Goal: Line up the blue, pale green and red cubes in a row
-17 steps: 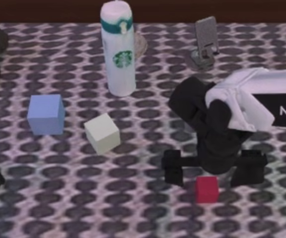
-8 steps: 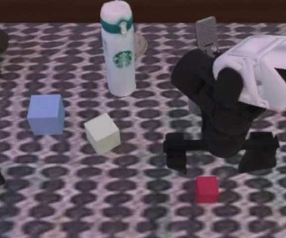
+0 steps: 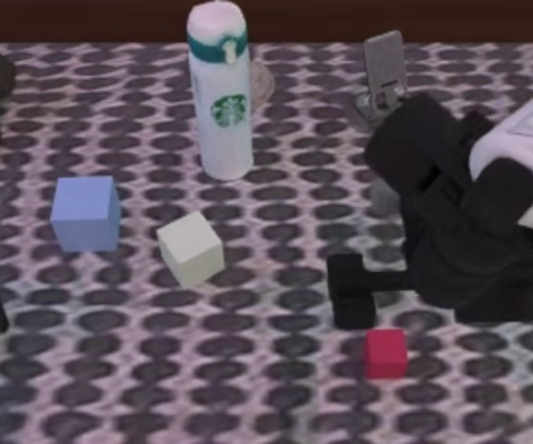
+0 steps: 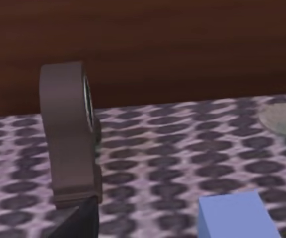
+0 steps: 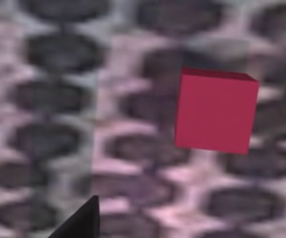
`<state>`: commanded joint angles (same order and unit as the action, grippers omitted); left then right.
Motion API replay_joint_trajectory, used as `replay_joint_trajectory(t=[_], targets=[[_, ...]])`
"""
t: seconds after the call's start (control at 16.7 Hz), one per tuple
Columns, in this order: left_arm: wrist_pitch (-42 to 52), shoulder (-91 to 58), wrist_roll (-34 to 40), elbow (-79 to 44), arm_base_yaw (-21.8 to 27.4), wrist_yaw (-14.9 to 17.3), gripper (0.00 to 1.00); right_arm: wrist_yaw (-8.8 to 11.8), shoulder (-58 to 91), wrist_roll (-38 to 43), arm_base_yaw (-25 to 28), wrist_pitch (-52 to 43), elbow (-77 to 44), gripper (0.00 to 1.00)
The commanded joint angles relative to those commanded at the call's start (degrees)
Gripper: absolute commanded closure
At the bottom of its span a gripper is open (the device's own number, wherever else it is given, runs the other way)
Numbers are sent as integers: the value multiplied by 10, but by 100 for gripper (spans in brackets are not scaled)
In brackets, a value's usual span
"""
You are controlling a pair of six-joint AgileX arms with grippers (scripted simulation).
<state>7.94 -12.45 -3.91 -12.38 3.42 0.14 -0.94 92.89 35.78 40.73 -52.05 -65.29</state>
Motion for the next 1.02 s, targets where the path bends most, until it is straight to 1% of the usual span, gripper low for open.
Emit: replay_joint_trajectory(t=[0.24, 0.42, 0.72, 1.02], targets=[[113, -203, -53, -173, 42, -2, 0, 5, -181, -63, -20, 92, 134, 0], [215, -403, -99, -318, 79, -2, 0, 10, -352, -122, -61, 175, 262, 0], [385, -737, -176, -554, 143, 0, 0, 15, -623, -225, -169, 314, 466, 0], [515, -974, -238, -750, 196, 2, 0, 12, -812, -309, -297, 433, 596, 0]])
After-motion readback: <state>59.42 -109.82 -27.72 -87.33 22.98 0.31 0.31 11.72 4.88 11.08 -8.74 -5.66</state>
